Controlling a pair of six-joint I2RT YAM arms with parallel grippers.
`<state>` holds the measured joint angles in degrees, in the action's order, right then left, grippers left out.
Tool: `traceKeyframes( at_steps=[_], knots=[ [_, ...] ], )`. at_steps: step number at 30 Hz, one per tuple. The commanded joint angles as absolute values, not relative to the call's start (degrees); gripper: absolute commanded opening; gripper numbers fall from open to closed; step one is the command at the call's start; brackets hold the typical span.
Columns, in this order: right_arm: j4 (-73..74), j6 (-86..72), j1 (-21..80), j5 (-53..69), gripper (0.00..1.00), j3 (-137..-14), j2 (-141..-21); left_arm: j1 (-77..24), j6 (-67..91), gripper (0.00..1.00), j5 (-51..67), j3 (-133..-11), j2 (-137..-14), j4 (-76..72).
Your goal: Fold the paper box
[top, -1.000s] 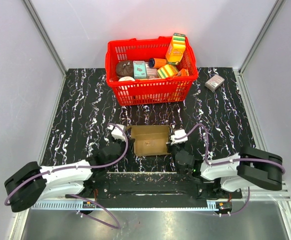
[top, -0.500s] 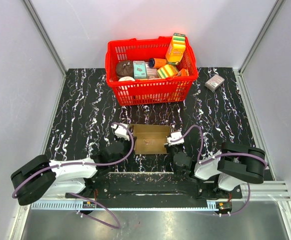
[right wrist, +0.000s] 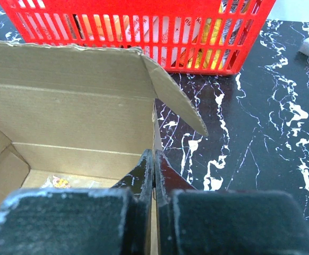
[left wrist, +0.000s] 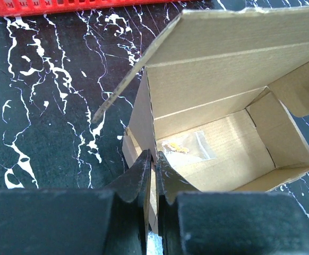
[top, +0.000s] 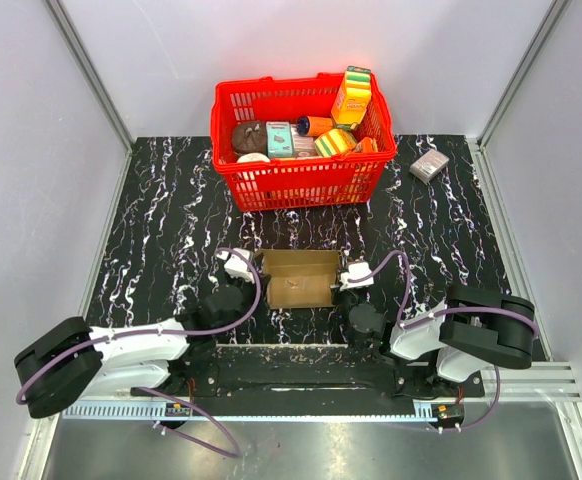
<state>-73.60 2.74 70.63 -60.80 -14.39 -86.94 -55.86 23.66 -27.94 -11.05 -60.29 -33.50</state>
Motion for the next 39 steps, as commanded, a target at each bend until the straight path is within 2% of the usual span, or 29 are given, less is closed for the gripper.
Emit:
traceKeyframes(
  at_steps=[1, 15, 26, 32, 39],
  knots=[
    [-77.9, -1.7, 71.5, -58.6, 0.0, -15.0, -86.7, -56.8, 25.3, 0.07, -26.3, -10.5, -58.8, -38.7],
    [-77.4, -7.3, 72.9, -59.6, 0.0, -13.2, -90.5, -58.2, 25.8, 0.09, -25.6, -10.1, -63.2, -41.9],
    [-80.6, -7.5, 75.5, -62.7, 0.0, -12.9, -94.2, -60.8, 27.9, 0.2, -27.8, -8.1, -61.0, -40.2],
    [-83.5, -5.6, 77.3, -64.9, 0.0, -13.0, -96.2, -62.3, 30.3, 0.3, -30.3, -7.5, -58.9, -36.0],
    [-84.0, -4.0, 78.4, -66.6, 0.0, -12.7, -95.3, -63.5, 31.8, 0.35, -31.6, -6.5, -51.5, -30.1]
  ],
)
